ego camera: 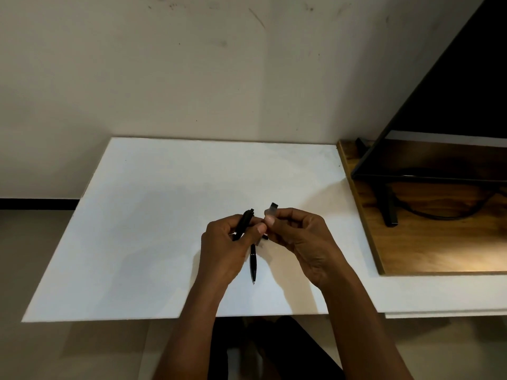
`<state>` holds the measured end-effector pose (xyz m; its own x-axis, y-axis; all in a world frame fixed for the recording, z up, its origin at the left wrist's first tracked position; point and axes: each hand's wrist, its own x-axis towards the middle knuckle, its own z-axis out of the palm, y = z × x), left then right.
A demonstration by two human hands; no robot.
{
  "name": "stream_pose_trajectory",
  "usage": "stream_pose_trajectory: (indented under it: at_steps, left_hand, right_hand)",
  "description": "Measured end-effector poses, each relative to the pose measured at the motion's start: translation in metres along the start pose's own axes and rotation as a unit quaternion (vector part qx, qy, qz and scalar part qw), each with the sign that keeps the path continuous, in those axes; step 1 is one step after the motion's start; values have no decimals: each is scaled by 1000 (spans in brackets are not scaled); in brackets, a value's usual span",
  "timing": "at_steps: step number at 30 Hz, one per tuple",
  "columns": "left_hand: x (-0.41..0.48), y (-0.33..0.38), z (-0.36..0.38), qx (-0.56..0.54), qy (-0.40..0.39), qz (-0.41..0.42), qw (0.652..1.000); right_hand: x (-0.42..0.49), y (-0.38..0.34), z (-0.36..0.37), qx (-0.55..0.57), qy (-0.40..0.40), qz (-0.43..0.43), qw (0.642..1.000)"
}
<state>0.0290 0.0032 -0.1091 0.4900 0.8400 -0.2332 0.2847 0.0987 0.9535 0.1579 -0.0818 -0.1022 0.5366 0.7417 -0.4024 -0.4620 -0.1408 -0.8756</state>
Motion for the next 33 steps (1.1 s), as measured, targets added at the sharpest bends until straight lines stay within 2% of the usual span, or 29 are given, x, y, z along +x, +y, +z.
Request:
stream_pose_trajectory:
  at_steps: [5, 9, 14, 26, 30, 33]
  left_hand:
    - [-1, 2, 1, 14, 5, -3, 1000]
    - [-4, 4, 2, 10, -11, -5, 1000]
    - [-2, 2, 0, 33, 4, 5, 999]
    - [-1, -3, -2, 90, -2, -14, 996]
    - [-1, -3, -3, 50, 2, -23, 998]
    - [0, -3, -4, 34, 15, -27, 999]
  right_hand:
    - [2, -1, -2, -29, 43, -50, 997]
    - [2, -1, -3, -48, 37, -67, 996]
    - [2, 1, -3, -64, 19, -59, 996]
    - [1, 4, -1, -6, 23, 12, 1000]
    - [3, 0, -5, 39, 48, 36, 997]
    - [4, 0, -12, -14, 92, 6, 996]
